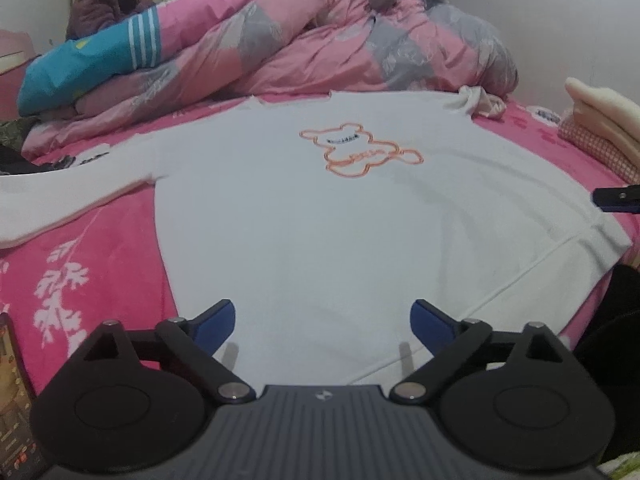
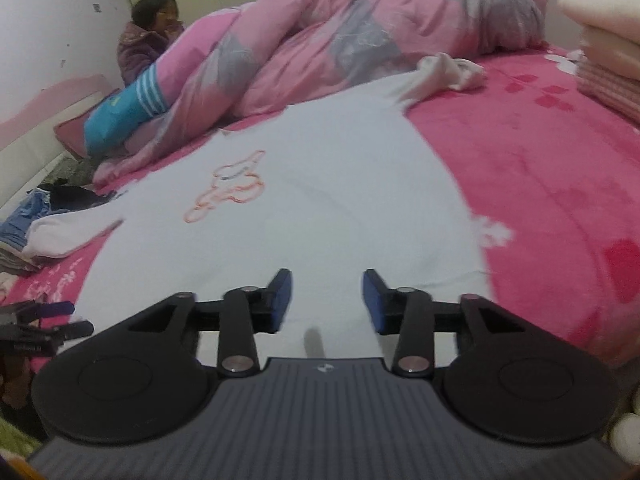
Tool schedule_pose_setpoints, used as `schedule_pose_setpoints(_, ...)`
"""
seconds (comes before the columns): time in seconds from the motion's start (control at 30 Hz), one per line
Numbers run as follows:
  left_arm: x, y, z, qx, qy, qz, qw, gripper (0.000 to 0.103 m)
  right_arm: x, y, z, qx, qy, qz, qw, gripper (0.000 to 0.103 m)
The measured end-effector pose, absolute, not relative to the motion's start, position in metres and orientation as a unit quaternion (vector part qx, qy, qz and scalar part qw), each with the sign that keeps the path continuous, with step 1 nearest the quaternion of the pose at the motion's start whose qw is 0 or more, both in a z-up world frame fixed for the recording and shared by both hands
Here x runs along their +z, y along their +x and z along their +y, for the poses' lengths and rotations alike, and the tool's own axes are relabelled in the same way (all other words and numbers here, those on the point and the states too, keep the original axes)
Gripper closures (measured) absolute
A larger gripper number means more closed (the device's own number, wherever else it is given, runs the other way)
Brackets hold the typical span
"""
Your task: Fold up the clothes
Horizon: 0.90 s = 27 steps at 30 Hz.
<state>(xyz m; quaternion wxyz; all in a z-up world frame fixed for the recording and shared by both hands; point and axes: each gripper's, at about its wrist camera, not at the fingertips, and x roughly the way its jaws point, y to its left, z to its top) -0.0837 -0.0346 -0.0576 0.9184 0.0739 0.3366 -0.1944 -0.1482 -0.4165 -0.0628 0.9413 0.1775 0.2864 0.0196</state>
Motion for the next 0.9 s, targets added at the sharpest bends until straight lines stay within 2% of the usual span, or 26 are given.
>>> schedule_pose_setpoints(0.17, -0.050, -0.083, -0.027, -0.200, 0.028, 0.343, 0.917, 0.000, -0.048, -0.138, -0.396, 0.026, 0.173, 0.283, 0.943, 0.053)
schedule_pose_setpoints(0.43, -0.040, -0.060, -0.044, -0.215, 0.002, 0.339, 0.916, 0.000, -0.031, -0.125, -0.397, -0.003, 0.188, 0.274, 0.943, 0.024)
schedule_pose_setpoints(0.6, -0.055, -0.032, -0.080, -0.240, 0.038, 0.328, 0.913, 0.000, -0.020, -0.083, -0.400, -0.004, 0.174, 0.276, 0.945, 0.016)
schedule_pose_setpoints(0.73, -0.083, -0.023, -0.099, -0.238, 0.079, 0.350, 0.903, 0.000, -0.030, -0.030, -0.398, -0.029, 0.143, 0.315, 0.938, 0.016)
schedule_pose_setpoints(0.9, -0.094, -0.032, -0.095, -0.250, 0.098, 0.330, 0.905, 0.000, -0.065, 0.035, -0.405, -0.051, 0.104, 0.385, 0.916, 0.017)
